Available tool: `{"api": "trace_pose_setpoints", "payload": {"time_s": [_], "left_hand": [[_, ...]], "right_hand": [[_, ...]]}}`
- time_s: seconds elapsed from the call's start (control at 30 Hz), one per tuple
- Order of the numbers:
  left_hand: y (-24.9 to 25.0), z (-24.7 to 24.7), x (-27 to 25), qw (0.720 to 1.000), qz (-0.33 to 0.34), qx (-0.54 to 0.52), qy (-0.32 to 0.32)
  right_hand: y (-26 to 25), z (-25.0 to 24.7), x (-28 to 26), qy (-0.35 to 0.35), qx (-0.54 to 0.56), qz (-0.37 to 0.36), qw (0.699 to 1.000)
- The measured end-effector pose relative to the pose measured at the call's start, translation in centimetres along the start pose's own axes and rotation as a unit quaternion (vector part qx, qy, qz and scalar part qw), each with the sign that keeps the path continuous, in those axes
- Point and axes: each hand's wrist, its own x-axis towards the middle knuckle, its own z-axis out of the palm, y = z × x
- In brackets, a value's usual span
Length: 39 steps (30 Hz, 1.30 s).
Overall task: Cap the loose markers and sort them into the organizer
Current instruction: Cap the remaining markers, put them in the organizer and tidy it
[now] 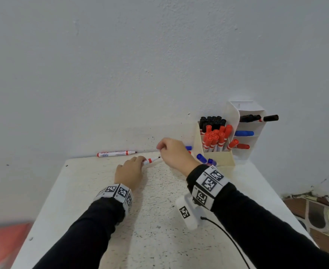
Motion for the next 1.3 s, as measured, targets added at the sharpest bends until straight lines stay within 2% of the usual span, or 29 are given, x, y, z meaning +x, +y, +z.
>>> {"api": "trace_pose_setpoints", "payload": {"time_s": [0.1,0.23,0.33,0.43,0.53,0.7,0.83,1.0,1.07,1.17,1.3], "left_hand": [[0.0,0.0,0.0,1.000,0.001,-0.003,0.003],[0.0,-0.1,-0.1,1.000,0.001,-0.012,-0.001],[-0.1,-0.1,0.0,1.000,0.002,-0.016,-0.006],[-0.3,-0.1,0.1,1.000,0.009,-0.010,-0.011],[-0.4,-0.1,0.0,1.000,0.009,-0.013,-0.017],[-0.7,0.0,0.1,1.000,0.003,-0.019,-0.016],[-0.7,0.1,0.2,1.000,0.003,-0.019,-0.019],[-0.6,0.1,0.1,1.000,0.009,-0.014,-0.017],[-0.5,0.1,0.1,1.000,0.008,-0.020,-0.013],[-0.6,0.0,0.1,0.999,-0.005,-0.035,-0.008],[-0.7,-0.1,0.1,0.999,-0.013,-0.037,-0.005]], "right_hand": [[1.8,2.2,1.5,0.001,-0.109,0.048,0.993],[4.5,3.1,3.6,0.022,-0.277,0.100,0.955],[6.2,3.2,4.9,0.044,-0.325,0.130,0.936],[7.3,3.4,5.6,0.029,-0.366,0.159,0.917],[7.6,3.8,5.8,0.030,-0.391,0.143,0.909],[7.3,3.8,6.0,0.036,-0.379,0.059,0.923],[7.5,3.5,5.9,0.019,-0.404,0.053,0.913],[6.7,3.4,5.7,0.002,-0.400,0.043,0.915],[6.6,3.5,5.5,0.018,-0.347,0.021,0.938],[6.0,3.5,5.2,0.064,-0.175,-0.035,0.982],[5.4,3.5,4.7,0.142,-0.065,-0.100,0.983]]}}
